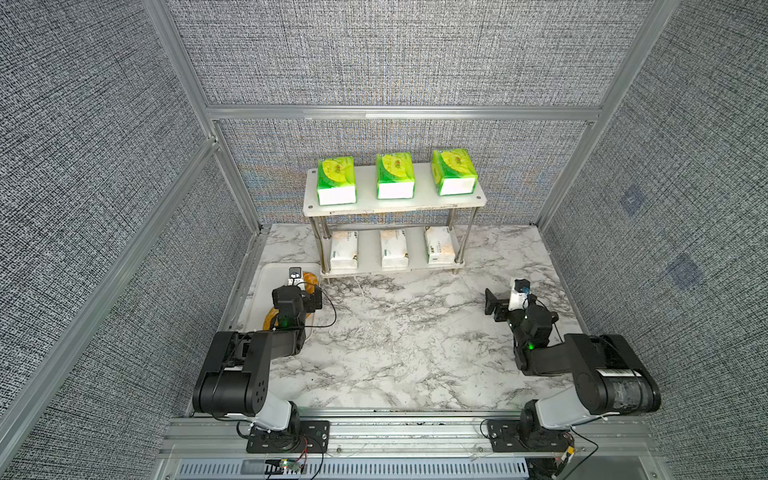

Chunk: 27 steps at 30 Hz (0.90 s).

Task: Place the tissue boxes on the shelf by color
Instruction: Reset both arms

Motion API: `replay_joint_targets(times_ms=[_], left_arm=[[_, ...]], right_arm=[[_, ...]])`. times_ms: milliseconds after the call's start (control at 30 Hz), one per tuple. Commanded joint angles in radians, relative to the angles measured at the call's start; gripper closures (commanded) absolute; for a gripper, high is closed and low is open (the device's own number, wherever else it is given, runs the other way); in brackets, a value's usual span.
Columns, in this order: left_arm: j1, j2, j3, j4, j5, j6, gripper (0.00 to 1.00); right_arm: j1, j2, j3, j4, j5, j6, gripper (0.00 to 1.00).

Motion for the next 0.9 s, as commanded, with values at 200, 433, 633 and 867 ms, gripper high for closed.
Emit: replay_joint_targets(times_ms=[200,433,633,867], left_arm=[[0.000,-0.002,0.002,0.018,0.010,0.000,0.01],[0.001,-0.003,0.001,0.019,0.010,0.000,0.01],[0.000,-0.003,0.001,0.019,0.010,0.000,0.01],[0.000,-0.003,0.001,0.019,0.010,0.000,0.01]], right_arm=[[-0.007,0.000,0.007,0.021,0.007,0.006,0.01],[0.001,-0.002,0.001,0.033,-0.009,-0.008,0.01],[0.003,-0.001,0.010,0.013,0.034,0.002,0.01],[0.016,0.003,0.016,0.007,0.051,-0.004,0.01]])
